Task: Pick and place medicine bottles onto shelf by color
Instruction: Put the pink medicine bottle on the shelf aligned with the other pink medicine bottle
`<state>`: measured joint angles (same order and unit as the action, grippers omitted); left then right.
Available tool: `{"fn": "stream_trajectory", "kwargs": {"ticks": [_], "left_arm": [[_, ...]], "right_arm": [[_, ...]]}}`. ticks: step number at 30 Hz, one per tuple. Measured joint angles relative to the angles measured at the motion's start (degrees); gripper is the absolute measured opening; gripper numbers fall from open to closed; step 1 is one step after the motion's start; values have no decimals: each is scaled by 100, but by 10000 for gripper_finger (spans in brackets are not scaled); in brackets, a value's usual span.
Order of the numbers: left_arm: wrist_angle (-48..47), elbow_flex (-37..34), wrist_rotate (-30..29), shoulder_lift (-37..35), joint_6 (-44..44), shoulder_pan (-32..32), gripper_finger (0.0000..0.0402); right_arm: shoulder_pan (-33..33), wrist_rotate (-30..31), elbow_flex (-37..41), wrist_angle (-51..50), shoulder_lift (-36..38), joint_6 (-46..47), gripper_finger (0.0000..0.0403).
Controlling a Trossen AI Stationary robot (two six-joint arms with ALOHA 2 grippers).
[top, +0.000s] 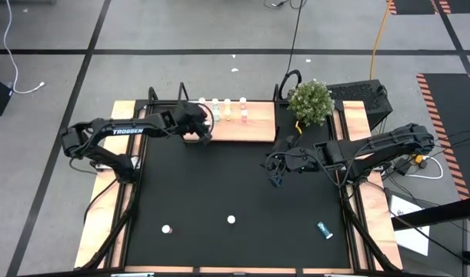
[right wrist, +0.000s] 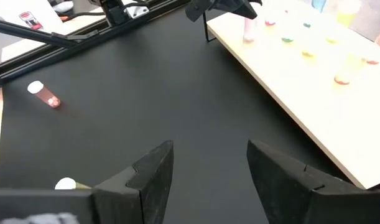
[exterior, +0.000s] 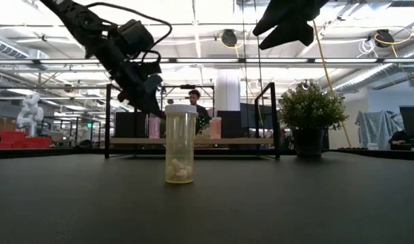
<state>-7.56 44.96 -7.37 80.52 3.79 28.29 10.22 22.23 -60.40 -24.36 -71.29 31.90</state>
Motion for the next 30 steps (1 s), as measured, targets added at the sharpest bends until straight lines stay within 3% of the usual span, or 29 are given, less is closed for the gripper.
{"fn": "stream_trajectory", "kwargs": {"ticks": [9, 16, 20, 30], "left_arm": [[-39, 306, -41, -106, -699, -50, 133], [-881, 756, -166, -125, -2103, -63, 133], [-1378, 866, 183, -123, -2776, -10, 133], [-1582, 615, 487, -119, -2465, 284, 134]], "right_arm": [[1, -155, 0, 59, 0, -2, 199], [0, -156, 0, 67, -2, -2, 199], [1, -154, 0, 104, -2, -2, 199], [1, -154, 0, 103, -2, -15, 199]]}}
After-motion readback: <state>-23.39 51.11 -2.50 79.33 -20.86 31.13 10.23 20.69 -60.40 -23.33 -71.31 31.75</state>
